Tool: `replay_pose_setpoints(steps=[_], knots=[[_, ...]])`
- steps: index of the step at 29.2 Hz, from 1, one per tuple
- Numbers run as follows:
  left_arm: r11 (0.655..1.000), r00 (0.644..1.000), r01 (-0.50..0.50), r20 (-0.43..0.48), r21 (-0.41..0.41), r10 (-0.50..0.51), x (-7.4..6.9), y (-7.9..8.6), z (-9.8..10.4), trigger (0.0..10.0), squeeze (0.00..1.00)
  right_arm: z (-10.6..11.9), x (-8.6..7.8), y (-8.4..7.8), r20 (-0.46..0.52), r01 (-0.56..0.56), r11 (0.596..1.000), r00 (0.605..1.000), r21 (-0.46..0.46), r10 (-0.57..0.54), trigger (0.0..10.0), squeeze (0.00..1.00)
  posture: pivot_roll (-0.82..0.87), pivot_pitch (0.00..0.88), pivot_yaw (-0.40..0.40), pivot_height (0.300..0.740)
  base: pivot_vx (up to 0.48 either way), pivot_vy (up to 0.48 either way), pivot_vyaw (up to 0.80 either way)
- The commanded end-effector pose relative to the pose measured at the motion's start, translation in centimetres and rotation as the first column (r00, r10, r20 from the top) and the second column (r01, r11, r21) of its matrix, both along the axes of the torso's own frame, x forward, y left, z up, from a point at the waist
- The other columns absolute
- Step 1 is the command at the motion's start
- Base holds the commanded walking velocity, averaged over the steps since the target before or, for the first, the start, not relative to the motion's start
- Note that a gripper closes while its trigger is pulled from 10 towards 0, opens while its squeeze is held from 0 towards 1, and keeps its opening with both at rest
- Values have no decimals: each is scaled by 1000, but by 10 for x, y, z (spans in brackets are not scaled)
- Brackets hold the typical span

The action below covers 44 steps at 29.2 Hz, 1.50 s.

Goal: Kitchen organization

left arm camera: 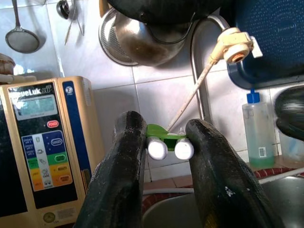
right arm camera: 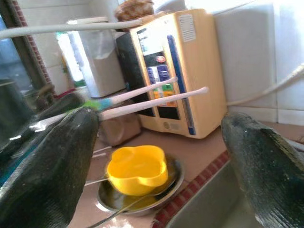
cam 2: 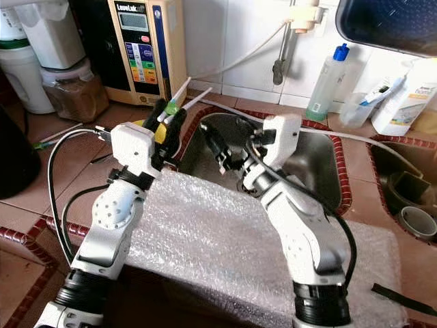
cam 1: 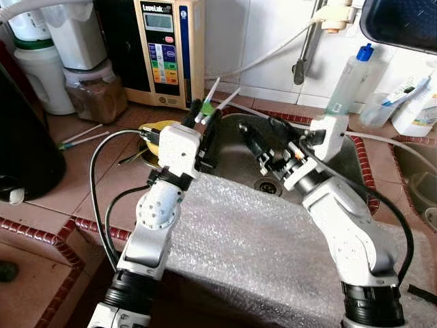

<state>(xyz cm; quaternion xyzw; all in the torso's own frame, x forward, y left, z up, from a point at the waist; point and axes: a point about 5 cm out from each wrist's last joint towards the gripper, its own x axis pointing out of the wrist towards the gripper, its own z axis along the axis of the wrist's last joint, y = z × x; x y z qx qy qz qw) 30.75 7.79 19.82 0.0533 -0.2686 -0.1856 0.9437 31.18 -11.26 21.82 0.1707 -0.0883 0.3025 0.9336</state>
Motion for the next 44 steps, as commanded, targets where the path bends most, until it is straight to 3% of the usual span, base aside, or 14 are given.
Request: replay_pose_setpoints(steps=[1,3,8,13,20,21,22,23,24,25,44], knots=[[998,998,61,6,-24,-61,-6,-9,1,0,0,7,16,-9,-63,75,991,996,111,-68,10000,0,59,0,-12,740,0,0,0],[995,995,96,15,-24,-96,-10,-13,3,0,0,7,22,-11,-147,92,967,987,237,-58,10000,0,64,0,-13,740,0,0,0],[992,992,126,16,-21,-125,-14,-17,0,0,0,4,25,-9,-232,83,929,973,360,3,10000,0,67,0,-14,740,0,0,0],[989,990,144,15,-20,-143,-17,-22,-1,0,0,-6,26,-3,-314,75,917,948,391,57,10000,0,66,0,-12,740,0,0,0],[980,980,197,1,-32,-197,-18,-28,-2,0,0,-9,23,4,-347,65,890,932,451,108,10000,0,60,0,-4,740,0,0,0],[979,980,201,2,-27,-201,-19,-29,-2,0,0,-9,23,4,-353,70,884,929,462,111,9216,0,61,0,-6,740,0,0,0],[979,979,203,3,-25,-203,-19,-29,-3,0,0,-10,23,5,-355,73,880,928,469,113,9216,0,61,0,-6,740,0,0,0],[978,978,208,-4,-29,-208,-19,-30,-3,0,0,-11,23,5,-361,81,873,926,481,114,784,0,64,0,-7,740,0,0,0],[978,978,208,-4,-29,-208,-19,-30,-3,0,0,-11,23,5,-361,81,873,926,481,114,784,0,64,0,-7,740,0,0,0],[976,977,214,-10,-35,-215,-20,-30,-4,0,0,-11,22,6,-360,83,861,925,502,121,0,0,64,0,-7,740,0,0,0],[970,971,236,-34,-53,-238,-21,-32,-7,0,0,-8,28,13,-375,86,764,902,640,213,0,0,64,0,-7,740,0,0,0]])
